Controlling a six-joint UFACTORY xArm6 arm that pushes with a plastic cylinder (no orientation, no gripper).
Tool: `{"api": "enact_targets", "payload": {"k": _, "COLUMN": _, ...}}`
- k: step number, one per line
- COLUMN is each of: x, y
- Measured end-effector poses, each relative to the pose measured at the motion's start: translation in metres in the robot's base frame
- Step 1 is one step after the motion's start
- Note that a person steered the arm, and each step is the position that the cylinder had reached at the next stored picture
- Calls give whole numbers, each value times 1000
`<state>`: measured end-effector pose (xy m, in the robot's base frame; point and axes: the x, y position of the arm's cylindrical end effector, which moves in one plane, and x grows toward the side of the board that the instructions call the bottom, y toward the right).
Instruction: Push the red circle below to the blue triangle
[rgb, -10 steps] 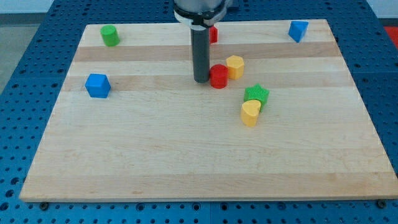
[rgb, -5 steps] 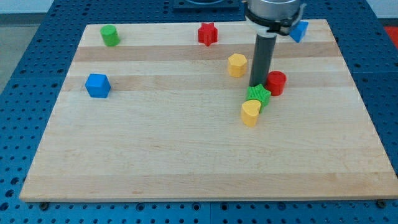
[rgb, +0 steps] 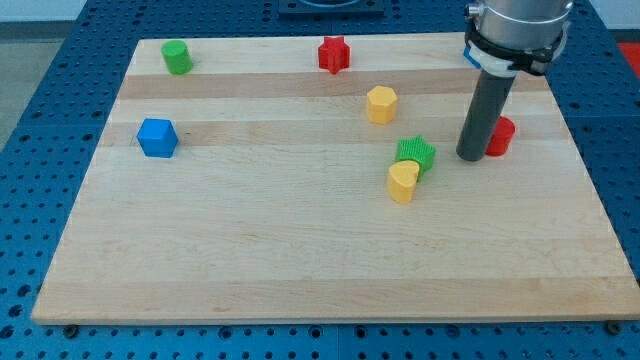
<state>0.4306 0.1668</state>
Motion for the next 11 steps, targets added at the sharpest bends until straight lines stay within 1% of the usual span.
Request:
{"api": "enact_targets", "payload": {"k": 3, "x": 7, "y": 38}}
{"api": "enact_targets", "payload": {"k": 7, "x": 7, "y": 39}}
{"api": "enact_targets", "payload": {"k": 9, "x": -11, "y": 25}}
{"api": "enact_targets", "payload": {"k": 10, "x": -12, "y": 13}}
{"api": "enact_targets", "payload": {"k": 11, "x": -12, "y": -11}}
